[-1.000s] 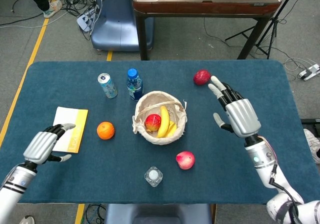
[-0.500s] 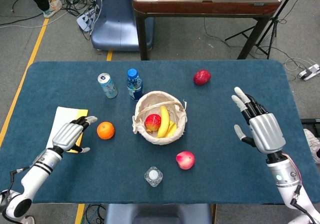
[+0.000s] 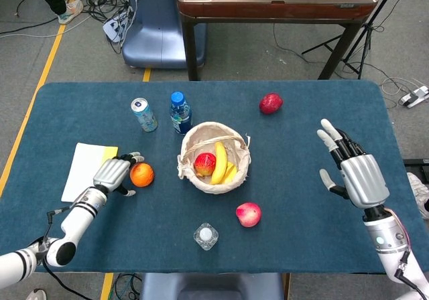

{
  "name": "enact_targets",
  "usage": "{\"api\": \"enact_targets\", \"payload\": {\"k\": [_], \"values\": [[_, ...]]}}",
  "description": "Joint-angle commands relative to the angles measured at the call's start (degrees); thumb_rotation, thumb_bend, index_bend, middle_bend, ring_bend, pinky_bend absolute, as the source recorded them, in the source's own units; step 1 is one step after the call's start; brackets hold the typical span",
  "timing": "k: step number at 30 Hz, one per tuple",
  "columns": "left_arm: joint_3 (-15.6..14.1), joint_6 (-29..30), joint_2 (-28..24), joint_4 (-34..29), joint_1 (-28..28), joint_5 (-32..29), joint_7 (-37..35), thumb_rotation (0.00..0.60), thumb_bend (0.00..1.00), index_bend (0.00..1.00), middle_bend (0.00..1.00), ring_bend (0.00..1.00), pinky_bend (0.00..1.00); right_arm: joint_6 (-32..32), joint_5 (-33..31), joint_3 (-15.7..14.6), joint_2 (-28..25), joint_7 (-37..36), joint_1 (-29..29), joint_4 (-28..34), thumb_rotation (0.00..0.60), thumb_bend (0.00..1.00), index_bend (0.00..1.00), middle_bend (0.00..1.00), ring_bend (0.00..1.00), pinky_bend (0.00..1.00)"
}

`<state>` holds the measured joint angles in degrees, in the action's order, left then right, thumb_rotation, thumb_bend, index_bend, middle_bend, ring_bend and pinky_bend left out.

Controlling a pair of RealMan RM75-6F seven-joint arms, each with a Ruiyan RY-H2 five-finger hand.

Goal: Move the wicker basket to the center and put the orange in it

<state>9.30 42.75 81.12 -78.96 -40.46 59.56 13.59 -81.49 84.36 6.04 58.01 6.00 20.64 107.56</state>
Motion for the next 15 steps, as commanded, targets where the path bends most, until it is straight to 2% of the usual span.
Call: {"api": "enact_targets", "payload": {"k": [1,4,6,8,11,15], "values": [[0.13,1.93,2.65,2.42,-0.79,-1.7,1.71,0.6,0.08,0.29,0.19,0.27,0.29,0.07,0.09,0.18,-0.07,-0.51,-0.31,-0.28,0.6,0.41,0.0,0.03,0.07,0.28],[0.13,5.06,4.66,4.33,-0.64,-1.2,2.87,0.6,0.08,0.37,0.31,0.4,0.39,0.19,0.19,0.36,-0.12,-1.03,-0.6,-0.59,0.6,0.41,0.0,0.03,0.07,0.28],[0.36,8.43,5.9,5.27,0.11,0.46,2.18,0.6,0.08,0.46,0.45,0.53,0.51,0.23,0.24,0.47,-0.11,-1.34,-0.82,-0.87,0.6,0.41,0.0,0.03,0.07,0.28],[0.29,10.25,6.32,5.65,0.77,1.85,1.1,0.6,0.08,0.52,0.54,0.61,0.59,0.32,0.14,0.61,-0.05,-1.71,-0.97,-1.12,0.6,0.41,0.0,0.03,0.07,0.28],[-0.03,12.1,5.63,5.24,1.65,4.48,-1.12,0.6,0.08,0.55,0.58,0.63,0.64,0.55,0.03,0.88,0.23,-2.22,-1.09,-1.61,0.6,0.41,0.0,0.03,0.07,0.28],[-0.33,14.68,3.91,4.09,2.59,8.28,-3.88,0.6,0.08,0.55,0.58,0.63,0.66,1.12,0.07,1.1,0.74,-2.6,-1.05,-2.12,0.6,0.41,0.0,0.03,0.07,0.28]]}}
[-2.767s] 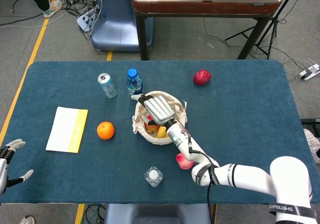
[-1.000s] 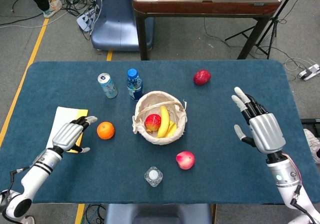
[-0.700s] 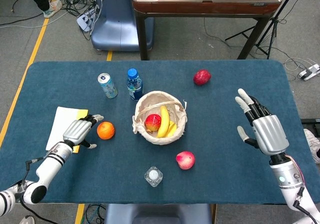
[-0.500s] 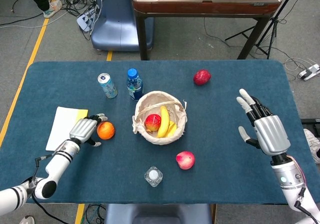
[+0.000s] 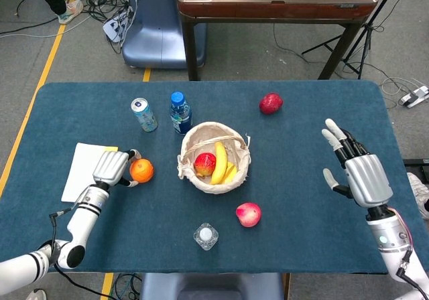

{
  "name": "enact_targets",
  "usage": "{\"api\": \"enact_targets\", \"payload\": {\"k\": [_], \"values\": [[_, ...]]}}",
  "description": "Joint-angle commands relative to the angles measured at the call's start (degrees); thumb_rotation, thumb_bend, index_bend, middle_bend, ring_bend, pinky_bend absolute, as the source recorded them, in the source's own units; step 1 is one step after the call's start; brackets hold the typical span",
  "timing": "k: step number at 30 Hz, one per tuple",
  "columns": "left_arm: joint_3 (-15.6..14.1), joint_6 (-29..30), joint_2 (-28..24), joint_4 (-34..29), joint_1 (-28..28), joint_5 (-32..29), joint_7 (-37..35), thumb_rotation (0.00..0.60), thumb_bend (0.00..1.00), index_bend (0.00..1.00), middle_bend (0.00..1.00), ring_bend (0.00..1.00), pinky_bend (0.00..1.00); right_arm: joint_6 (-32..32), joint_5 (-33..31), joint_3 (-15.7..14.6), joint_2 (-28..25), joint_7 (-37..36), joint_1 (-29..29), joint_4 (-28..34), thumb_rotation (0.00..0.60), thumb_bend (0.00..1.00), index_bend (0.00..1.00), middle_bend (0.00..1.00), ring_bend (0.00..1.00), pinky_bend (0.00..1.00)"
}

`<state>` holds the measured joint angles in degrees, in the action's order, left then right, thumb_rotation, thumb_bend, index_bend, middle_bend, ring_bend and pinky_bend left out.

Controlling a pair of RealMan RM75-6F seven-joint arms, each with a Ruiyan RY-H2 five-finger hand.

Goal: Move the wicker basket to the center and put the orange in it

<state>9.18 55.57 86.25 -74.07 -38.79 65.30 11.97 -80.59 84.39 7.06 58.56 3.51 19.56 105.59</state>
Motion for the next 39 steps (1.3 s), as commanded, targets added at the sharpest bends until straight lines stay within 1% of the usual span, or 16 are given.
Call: {"api": "enact_targets", "payload": {"k": [1,9,12,17,22,26,31,39], "values": [[-0.07,2.61,-1.73,-1.23,1.11,3.59,-3.42,0.6,0.08,0.55,0.58,0.63,0.66,0.4,0.12,0.15,0.37,-0.13,0.09,-0.27,0.6,0.41,0.0,0.03,0.07,0.28],[1.95,6.89,-4.75,-5.83,2.48,8.3,-13.43,0.6,0.08,0.55,0.58,0.62,0.66,0.75,0.28,0.46,0.92,-0.53,-0.2,-0.79,0.6,0.41,0.0,0.03,0.07,0.28],[1.52,8.53,-6.1,-8.06,3.11,11.04,-15.87,0.6,0.08,0.55,0.58,0.62,0.66,0.67,0.2,0.58,0.77,-0.7,-0.48,-0.94,0.6,0.41,0.0,0.03,0.07,0.28],[0.0,11.17,-8.34,-12.89,3.95,15.94,-16.67,0.6,0.08,0.55,0.58,0.61,0.66,0.75,0.14,0.75,0.7,-0.72,-0.78,-0.88,0.6,0.41,0.0,0.03,0.07,0.28],[-1.34,12.97,-9.11,-17.18,4.38,19.53,-15.22,0.6,0.08,0.55,0.58,0.6,0.66,1.23,0.0,0.84,0.84,-0.7,-0.83,-0.89,0.6,0.41,0.0,0.03,0.07,0.28],[-1.5,12.77,-8.42,-19.95,4.2,19.56,-12.9,0.6,0.08,0.55,0.58,0.6,0.66,1.47,0.04,0.84,0.93,-0.7,-0.92,-0.99,0.6,0.41,0.0,0.03,0.07,0.28],[-0.33,12.4,-6.16,-22.46,3.46,17.57,-8.33,0.6,0.08,0.56,0.57,0.58,0.66,1.77,-0.18,1.03,1.17,-1.06,-0.98,-1.33,0.6,0.41,0.0,0.03,0.07,0.28],[1.4,11.52,-2.77,-22.74,1.54,15.76,-2.87,0.6,0.08,0.55,0.5,0.56,0.66,2.0,0.06,1.12,1.25,-0.96,-1.08,-1.23,0.6,0.41,0.0,0.03,0.07,0.28]]}}
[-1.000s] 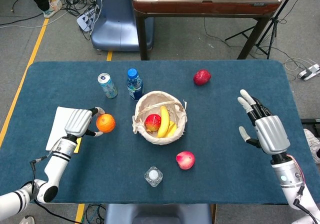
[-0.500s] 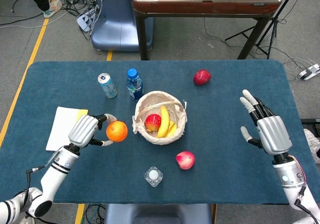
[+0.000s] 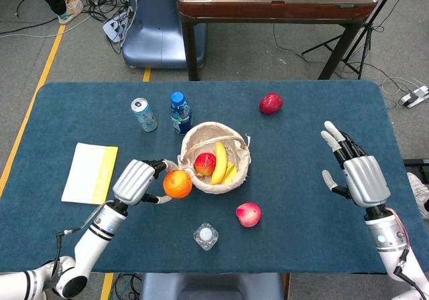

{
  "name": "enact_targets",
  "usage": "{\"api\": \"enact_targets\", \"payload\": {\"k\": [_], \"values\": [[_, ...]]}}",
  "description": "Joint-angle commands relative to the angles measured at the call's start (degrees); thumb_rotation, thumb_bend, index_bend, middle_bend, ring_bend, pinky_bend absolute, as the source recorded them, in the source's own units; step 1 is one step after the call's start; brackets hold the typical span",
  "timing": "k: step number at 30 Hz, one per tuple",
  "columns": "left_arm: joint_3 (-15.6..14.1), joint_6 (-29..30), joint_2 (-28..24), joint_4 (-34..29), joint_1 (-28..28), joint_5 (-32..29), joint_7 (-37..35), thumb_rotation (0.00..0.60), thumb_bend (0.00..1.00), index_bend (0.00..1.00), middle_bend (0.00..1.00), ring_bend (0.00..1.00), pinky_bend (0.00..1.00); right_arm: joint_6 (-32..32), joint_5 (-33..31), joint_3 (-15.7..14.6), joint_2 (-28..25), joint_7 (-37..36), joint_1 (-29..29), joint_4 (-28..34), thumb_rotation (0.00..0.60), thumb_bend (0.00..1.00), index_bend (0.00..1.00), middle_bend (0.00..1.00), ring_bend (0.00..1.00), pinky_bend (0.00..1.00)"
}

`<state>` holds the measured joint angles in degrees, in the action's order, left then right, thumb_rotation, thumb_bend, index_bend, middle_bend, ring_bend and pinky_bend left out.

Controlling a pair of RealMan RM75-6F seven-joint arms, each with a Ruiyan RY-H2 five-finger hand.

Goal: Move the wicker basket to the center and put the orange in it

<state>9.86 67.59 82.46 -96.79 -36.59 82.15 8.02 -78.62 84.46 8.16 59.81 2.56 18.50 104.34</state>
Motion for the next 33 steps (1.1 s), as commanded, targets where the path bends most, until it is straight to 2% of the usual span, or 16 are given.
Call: {"api": "enact_targets", "payload": {"k": [1,12,19,33], "values": [[1.09,-0.69,1.58,0.06,-0.93,-1.77,1.76,0.6,0.08,0.54,0.5,0.56,0.66,0.07,-0.02,0.04,0.01,-0.05,-0.04,0.01,0.6,0.41,0.0,0.03,0.07,0.28],[3.07,-1.55,6.13,0.75,-3.39,-6.76,11.22,0.6,0.08,0.51,0.48,0.55,0.66,-0.07,0.22,0.23,-0.1,-0.03,-0.34,0.05,0.6,0.41,0.0,0.03,0.07,0.28],[3.71,0.09,8.7,0.98,-4.52,-7.18,16.44,0.6,0.08,0.49,0.47,0.54,0.66,-0.39,0.57,0.32,-0.15,-0.18,-0.58,0.26,0.6,0.41,0.0,0.03,0.07,0.28],[4.18,3.26,12.08,4.41,-5.37,-6.73,22.04,0.6,0.08,0.33,0.41,0.54,0.66,-0.81,1.18,0.39,-0.46,-0.93,-1.04,0.32,0.6,0.41,0.0,0.03,0.07,0.28]]}}
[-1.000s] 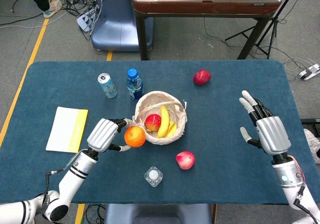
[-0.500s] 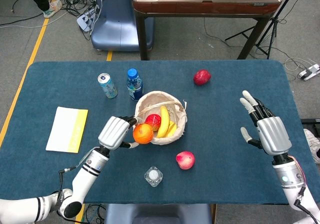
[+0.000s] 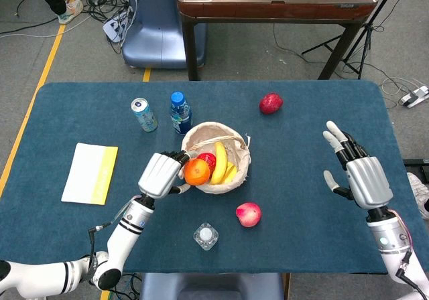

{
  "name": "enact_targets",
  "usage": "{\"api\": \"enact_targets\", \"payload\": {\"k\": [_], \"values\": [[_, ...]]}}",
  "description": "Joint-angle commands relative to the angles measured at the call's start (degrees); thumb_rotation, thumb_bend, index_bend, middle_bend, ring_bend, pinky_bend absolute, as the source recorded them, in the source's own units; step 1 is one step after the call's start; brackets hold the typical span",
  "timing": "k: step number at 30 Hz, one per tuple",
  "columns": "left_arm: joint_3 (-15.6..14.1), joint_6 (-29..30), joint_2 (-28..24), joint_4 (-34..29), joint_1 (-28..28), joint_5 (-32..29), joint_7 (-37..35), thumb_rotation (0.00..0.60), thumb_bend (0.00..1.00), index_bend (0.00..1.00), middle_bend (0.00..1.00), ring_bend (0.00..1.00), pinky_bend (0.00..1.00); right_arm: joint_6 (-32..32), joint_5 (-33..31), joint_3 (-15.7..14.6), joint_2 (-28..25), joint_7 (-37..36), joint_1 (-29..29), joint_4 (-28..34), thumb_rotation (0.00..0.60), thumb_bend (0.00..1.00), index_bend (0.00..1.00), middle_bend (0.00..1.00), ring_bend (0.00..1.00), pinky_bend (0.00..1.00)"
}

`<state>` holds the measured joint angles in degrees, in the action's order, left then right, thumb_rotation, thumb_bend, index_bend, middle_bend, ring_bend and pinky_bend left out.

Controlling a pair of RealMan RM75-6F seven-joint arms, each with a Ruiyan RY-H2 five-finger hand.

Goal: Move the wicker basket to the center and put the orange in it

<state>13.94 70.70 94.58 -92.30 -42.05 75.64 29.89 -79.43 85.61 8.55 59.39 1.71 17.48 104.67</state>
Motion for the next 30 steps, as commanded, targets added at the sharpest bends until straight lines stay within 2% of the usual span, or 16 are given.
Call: {"api": "enact_targets", "payload": {"k": [1,9,14,23,30], "values": [[0.12,0.22,-0.11,-0.19,0.15,-0.35,0.28,0.6,0.08,0.32,0.4,0.53,0.66,0.01,0.05,0.01,-0.06,-0.16,-0.04,-0.03,0.6,0.41,0.0,0.03,0.07,0.28],[-0.22,0.66,-1.87,-2.08,1.0,-0.98,0.85,0.6,0.07,0.29,0.36,0.51,0.66,0.17,0.34,0.01,-0.18,-0.71,-0.05,-0.3,0.6,0.41,0.0,0.03,0.07,0.28],[-0.3,1.69,-5.6,-4.76,2.97,-2.07,0.03,0.6,0.07,0.29,0.36,0.51,0.66,0.27,0.58,0.04,-0.51,-0.98,-0.04,-0.31,0.6,0.41,0.0,0.03,0.07,0.28],[-2.78,1.12,-18.31,-11.46,8.51,-5.85,-2.62,0.6,0.07,0.32,0.35,0.5,0.66,0.68,0.17,-0.13,-1.07,-1.57,-0.31,-0.8,0.6,0.41,0.0,0.03,0.07,0.28],[-5.71,2.79,-25.34,-12.27,13.52,-7.2,-5.25,0.6,0.07,0.31,0.35,0.46,0.63,2.28,0.55,-1.33,-2.02,-2.7,-0.47,-1.53,0.6,0.41,0.0,0.03,0.07,0.28]]}}
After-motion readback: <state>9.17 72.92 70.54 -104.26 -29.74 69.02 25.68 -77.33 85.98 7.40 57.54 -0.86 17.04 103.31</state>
